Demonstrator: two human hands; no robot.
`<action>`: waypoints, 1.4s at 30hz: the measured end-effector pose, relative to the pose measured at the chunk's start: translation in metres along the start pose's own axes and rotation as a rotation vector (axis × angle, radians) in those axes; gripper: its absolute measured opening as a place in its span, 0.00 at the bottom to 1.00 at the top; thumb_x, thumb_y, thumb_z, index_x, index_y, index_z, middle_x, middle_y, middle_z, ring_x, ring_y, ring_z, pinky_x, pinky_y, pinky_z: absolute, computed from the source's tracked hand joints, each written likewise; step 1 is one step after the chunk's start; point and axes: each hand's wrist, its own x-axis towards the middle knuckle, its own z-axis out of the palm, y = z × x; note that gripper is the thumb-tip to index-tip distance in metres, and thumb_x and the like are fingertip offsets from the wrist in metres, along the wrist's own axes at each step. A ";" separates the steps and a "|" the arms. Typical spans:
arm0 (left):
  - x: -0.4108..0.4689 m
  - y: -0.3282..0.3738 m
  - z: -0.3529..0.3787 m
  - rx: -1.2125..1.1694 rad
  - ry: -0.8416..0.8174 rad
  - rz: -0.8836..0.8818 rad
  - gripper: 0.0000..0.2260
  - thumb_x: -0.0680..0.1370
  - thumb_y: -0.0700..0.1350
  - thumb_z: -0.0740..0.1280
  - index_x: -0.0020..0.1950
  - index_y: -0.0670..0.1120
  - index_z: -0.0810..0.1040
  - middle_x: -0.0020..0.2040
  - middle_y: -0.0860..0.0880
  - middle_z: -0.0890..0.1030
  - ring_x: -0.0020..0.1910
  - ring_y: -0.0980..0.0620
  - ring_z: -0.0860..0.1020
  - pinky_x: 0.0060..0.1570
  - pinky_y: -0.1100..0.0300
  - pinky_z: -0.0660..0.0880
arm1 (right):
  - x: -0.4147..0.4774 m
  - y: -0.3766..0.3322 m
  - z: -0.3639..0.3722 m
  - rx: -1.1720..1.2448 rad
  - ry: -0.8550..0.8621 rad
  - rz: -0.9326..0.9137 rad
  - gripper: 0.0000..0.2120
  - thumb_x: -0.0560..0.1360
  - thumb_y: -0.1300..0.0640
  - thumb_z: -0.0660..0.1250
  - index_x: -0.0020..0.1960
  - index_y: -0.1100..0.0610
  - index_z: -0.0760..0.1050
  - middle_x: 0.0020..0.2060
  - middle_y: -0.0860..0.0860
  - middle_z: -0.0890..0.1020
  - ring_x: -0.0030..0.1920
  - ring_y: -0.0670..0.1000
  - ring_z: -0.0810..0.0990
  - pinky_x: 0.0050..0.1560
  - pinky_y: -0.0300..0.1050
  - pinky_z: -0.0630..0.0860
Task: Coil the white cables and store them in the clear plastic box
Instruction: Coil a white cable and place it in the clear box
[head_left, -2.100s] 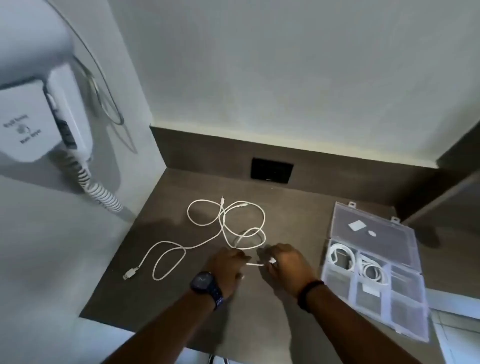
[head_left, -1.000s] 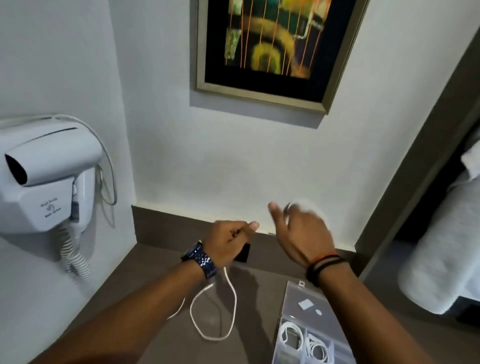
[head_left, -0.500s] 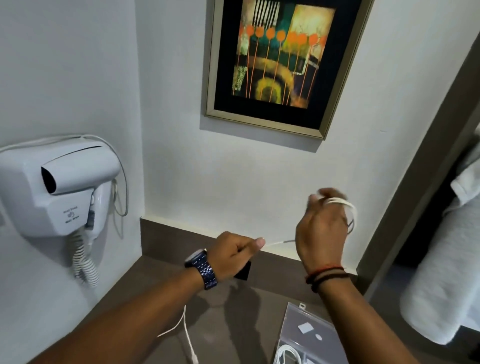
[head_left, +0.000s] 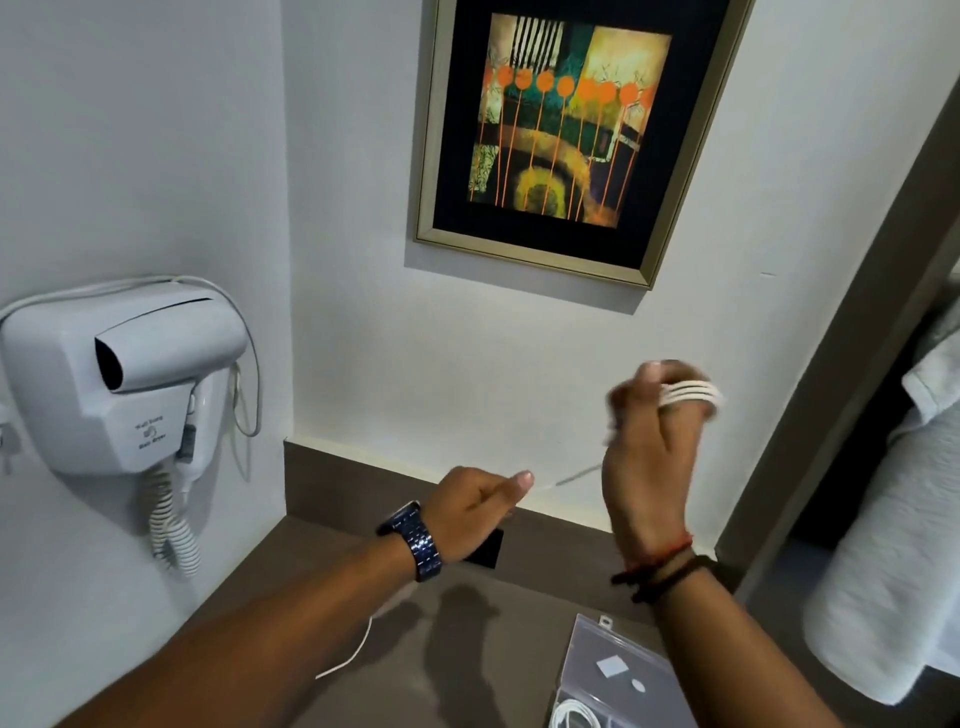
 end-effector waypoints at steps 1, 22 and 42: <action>-0.002 0.002 -0.003 0.047 0.015 0.033 0.29 0.71 0.69 0.54 0.22 0.48 0.59 0.17 0.54 0.59 0.20 0.57 0.57 0.25 0.63 0.56 | 0.006 0.007 -0.008 -0.371 0.078 -0.141 0.09 0.79 0.54 0.55 0.40 0.51 0.64 0.32 0.52 0.72 0.33 0.50 0.72 0.35 0.43 0.67; -0.002 0.030 -0.012 0.210 0.012 0.236 0.21 0.75 0.61 0.53 0.27 0.52 0.64 0.21 0.53 0.64 0.22 0.55 0.64 0.26 0.60 0.61 | -0.002 0.025 -0.006 -1.128 -0.305 -0.233 0.17 0.80 0.48 0.52 0.38 0.56 0.67 0.30 0.54 0.75 0.33 0.57 0.75 0.35 0.47 0.67; -0.004 0.056 -0.002 -0.384 0.256 0.128 0.18 0.71 0.29 0.66 0.44 0.53 0.82 0.40 0.53 0.83 0.43 0.55 0.80 0.42 0.61 0.76 | -0.019 0.002 -0.003 0.952 -0.877 0.866 0.22 0.75 0.52 0.59 0.25 0.54 0.56 0.18 0.49 0.57 0.16 0.47 0.53 0.20 0.38 0.50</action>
